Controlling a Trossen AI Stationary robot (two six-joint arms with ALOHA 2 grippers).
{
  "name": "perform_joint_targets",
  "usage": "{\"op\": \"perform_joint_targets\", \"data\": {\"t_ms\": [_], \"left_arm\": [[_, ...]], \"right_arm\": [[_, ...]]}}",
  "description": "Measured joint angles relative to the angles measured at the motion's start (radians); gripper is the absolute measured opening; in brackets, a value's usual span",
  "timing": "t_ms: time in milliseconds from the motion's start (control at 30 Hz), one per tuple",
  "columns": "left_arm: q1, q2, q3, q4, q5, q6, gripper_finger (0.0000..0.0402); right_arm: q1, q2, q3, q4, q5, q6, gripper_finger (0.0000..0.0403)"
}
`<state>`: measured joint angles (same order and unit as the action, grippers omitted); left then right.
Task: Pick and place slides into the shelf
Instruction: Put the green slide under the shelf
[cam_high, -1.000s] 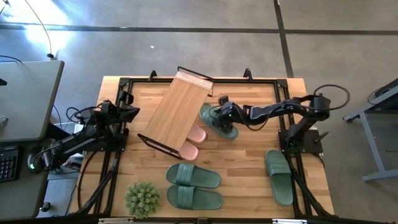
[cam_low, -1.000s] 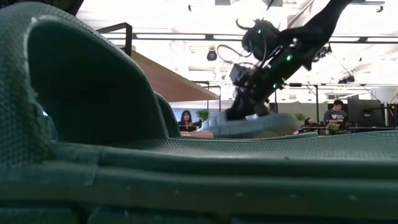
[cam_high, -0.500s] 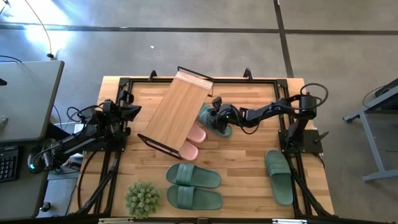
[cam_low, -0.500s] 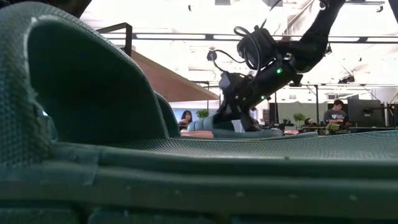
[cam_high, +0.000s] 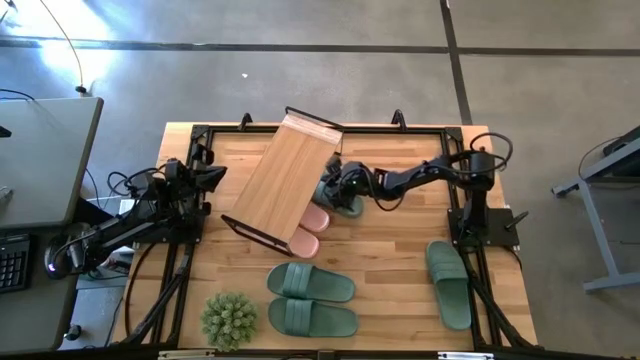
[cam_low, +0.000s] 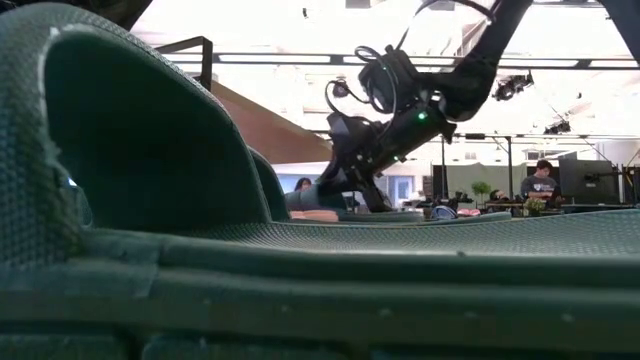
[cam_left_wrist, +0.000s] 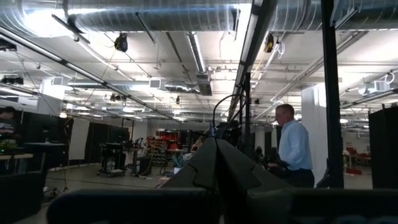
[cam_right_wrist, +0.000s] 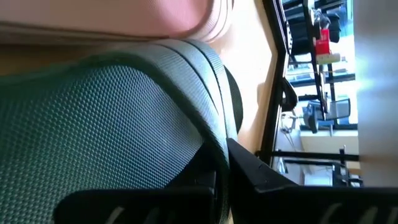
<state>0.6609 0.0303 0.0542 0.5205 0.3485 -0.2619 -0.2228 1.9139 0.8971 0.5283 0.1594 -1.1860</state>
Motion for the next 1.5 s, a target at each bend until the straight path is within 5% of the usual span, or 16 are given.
{"op": "perform_joint_targets", "data": {"t_ms": [867, 1133, 1500], "left_arm": [[0.000, 0.000, 0.000, 0.000, -0.009, 0.003, 0.0000], [0.000, 0.000, 0.000, 0.000, -0.011, 0.003, 0.0000], [0.000, 0.000, 0.000, 0.000, -0.011, 0.003, 0.0000]], "right_arm": [[-0.007, 0.097, 0.124, -0.021, -0.007, 0.074, 0.0000], [-0.014, 0.095, 0.122, -0.024, -0.133, 0.173, 0.0002], [-0.021, 0.095, 0.121, -0.032, -0.241, 0.248, 0.0088]]}}
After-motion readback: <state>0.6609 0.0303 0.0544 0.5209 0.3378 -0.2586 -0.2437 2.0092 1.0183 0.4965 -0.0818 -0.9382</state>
